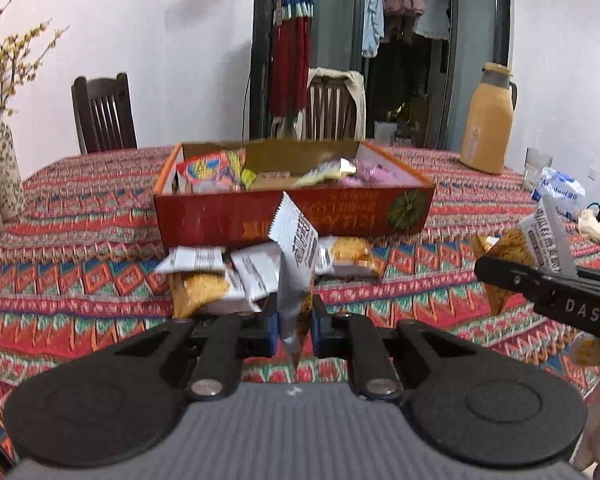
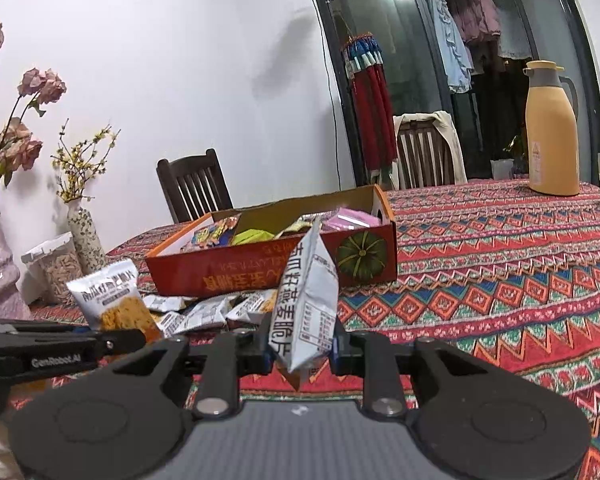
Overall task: Organize snacks
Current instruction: 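Carry both white packets over the orange box and open both grippers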
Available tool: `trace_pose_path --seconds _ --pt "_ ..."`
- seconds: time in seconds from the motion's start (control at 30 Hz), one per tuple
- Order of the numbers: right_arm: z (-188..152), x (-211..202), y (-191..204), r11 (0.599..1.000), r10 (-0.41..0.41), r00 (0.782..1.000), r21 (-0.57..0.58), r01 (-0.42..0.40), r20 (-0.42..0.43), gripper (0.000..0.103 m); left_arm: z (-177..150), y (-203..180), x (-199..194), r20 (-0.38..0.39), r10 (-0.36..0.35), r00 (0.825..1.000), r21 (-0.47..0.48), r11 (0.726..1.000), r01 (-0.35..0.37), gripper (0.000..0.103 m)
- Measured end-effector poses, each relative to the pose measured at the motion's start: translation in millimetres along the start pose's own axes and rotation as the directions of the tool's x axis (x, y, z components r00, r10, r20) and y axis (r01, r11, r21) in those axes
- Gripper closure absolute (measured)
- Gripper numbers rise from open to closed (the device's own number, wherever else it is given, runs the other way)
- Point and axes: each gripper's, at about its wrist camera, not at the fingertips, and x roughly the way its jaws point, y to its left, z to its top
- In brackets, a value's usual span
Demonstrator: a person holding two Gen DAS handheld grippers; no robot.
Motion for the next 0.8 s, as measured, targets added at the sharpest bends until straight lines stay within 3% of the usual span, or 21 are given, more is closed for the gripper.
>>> trace_pose_path --seconds 0.37,0.8 --pt "48.2 25.8 5.7 0.999 -0.003 0.998 -0.037 0.006 0.07 0.079 48.8 -1.7 10.9 0.084 0.0 0.996 0.022 1.0 -0.002 0.088" --pt "117.2 93.0 10.9 0.998 -0.003 0.991 -0.059 0.011 0.137 0.079 116.2 2.6 53.7 0.163 0.01 0.987 0.013 1.0 -0.012 0.088"
